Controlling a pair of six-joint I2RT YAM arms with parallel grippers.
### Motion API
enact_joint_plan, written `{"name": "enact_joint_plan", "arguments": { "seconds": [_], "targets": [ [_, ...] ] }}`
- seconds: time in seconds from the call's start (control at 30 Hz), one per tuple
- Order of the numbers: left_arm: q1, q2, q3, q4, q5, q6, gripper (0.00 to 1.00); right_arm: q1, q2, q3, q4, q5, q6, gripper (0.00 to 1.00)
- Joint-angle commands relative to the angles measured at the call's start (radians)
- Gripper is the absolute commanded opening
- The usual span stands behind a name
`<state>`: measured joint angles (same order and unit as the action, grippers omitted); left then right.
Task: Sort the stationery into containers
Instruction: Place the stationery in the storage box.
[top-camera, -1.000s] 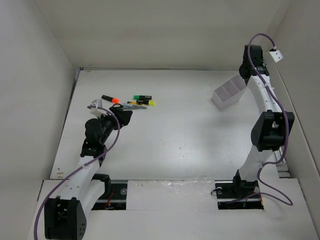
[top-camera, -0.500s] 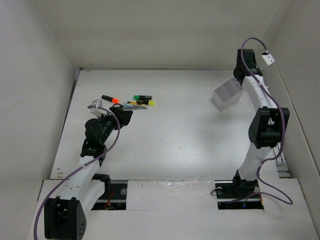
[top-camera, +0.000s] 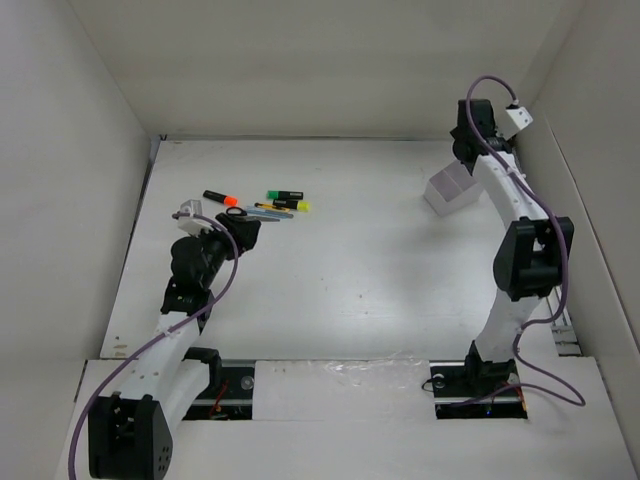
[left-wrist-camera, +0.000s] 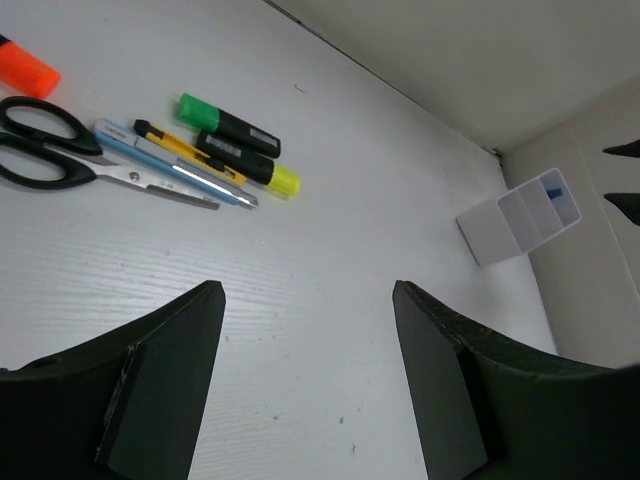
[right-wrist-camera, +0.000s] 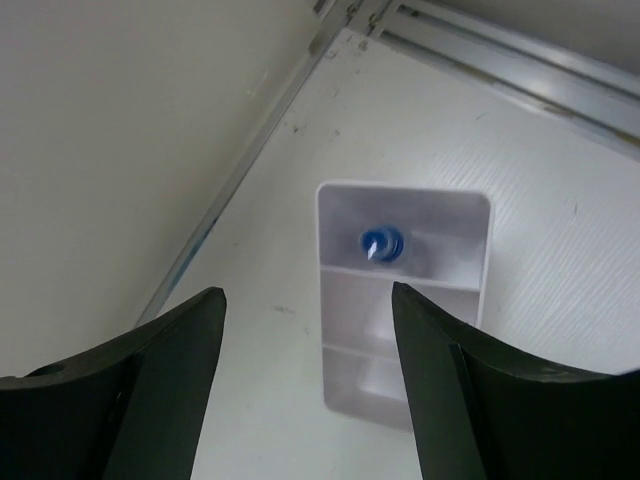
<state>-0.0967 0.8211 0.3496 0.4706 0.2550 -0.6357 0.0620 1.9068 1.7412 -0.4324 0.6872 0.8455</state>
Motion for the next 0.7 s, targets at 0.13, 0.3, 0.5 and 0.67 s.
{"name": "enact_joint_plan", "arguments": {
  "seconds": [0.13,0.3,0.5,0.67],
  "targets": [
    [-0.003,0.012,0.049,-0.056,-0.209,-0.031,0.58,0.162,-0.179,-0.126,0.125,-0.132,-0.031,0.54],
    [-0.003,0.088,0.086,-0.107,-0.312,-0.076,0.51,0.304,-0.238,-0.287,0.237,-0.264,-0.04,0.02],
    [-0.003,0.255,0.184,-0.138,-0.394,-0.116,0.43,0.392,-0.247,-0.384,0.265,-0.344,-0.04,0.0],
    [-0.003,0.387,0.304,-0.179,-0.468,-0.125,0.32,0.436,-0.294,-0.478,0.277,-0.408,-0.031,0.0]
  ]
}}
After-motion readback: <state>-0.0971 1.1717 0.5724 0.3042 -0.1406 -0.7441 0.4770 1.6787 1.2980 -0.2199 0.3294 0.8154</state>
